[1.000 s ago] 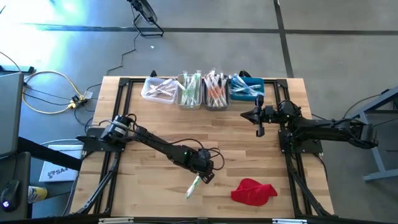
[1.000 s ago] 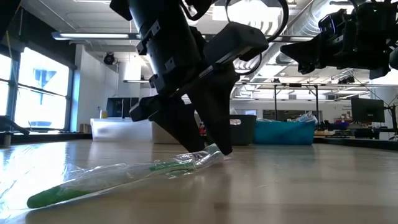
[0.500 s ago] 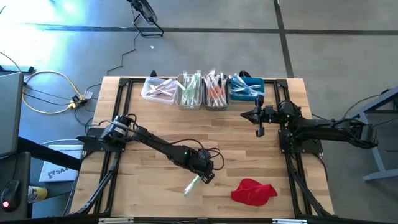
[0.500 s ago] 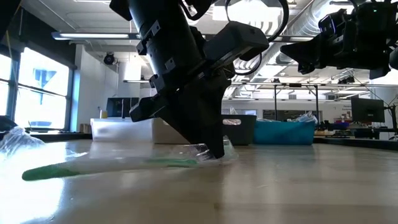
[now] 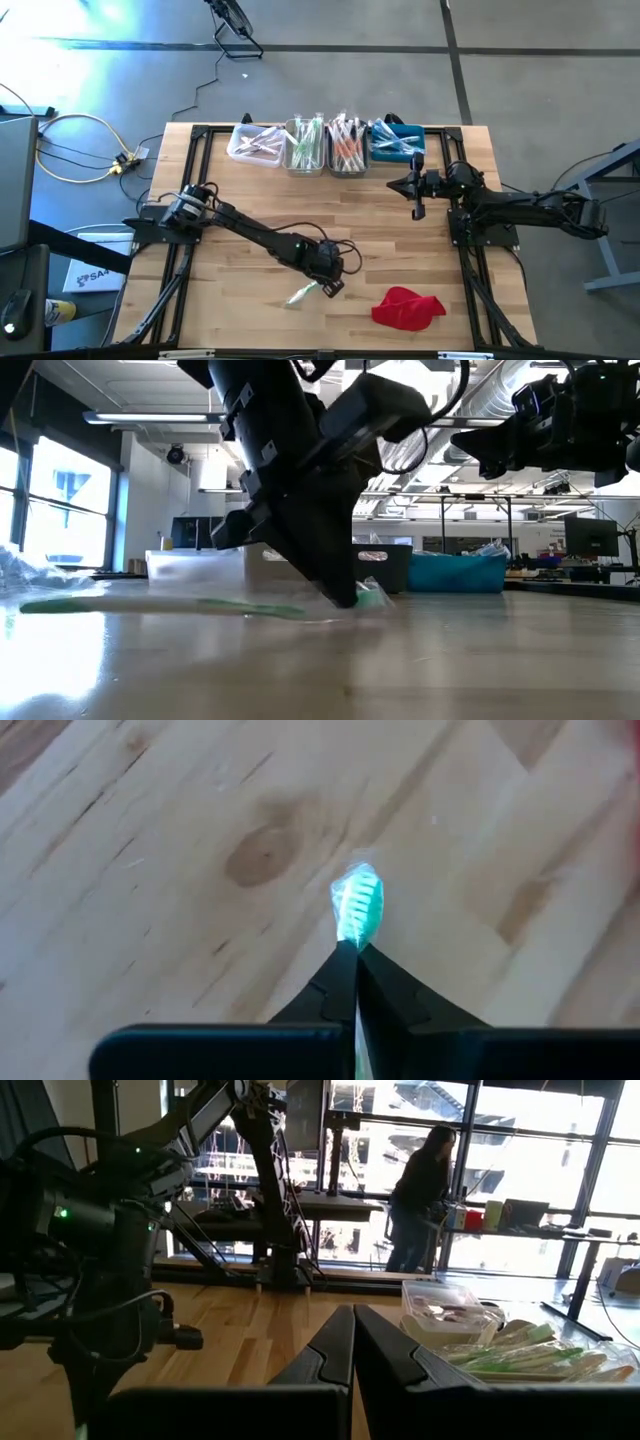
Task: Pick & Place Toothbrushes
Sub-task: Put the green toothbrush into the gray bin
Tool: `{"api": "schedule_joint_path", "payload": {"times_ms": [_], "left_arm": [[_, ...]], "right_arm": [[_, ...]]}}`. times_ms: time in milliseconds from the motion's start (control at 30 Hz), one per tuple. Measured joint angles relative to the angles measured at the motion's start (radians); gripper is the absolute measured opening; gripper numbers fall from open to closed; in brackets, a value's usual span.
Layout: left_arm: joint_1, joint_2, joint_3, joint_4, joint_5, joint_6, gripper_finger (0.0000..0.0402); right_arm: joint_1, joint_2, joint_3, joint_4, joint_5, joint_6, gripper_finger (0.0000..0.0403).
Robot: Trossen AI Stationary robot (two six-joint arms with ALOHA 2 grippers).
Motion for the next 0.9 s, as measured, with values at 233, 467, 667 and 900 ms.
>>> {"api": "schedule_joint_path", "payload": {"times_ms": [233,467,667,900], "left_arm": [[0.019,-0.08,0.014,-0.06,0.047,0.074,0.0],[0.07,-0.189,0.014,-0.146,0.044,0.152,0.0],[0.121,-0.277,0.014,-0.177,0.043,0.226,0.0],[0.195,-0.375,0.014,-0.2,0.042,0.327,0.0]], "right_arm": [[0.0,0.0,0.0,-0.008,0.0,-0.001,0.0002],[0.0,0.0,0.0,-0.011,0.0,-0.004,0.0002],[0.0,0.0,0.0,-0.014,0.003,-0.004,0.0002],[0.0,0.0,0.0,-0.012,0.003,-0.004,0.0002]]}}
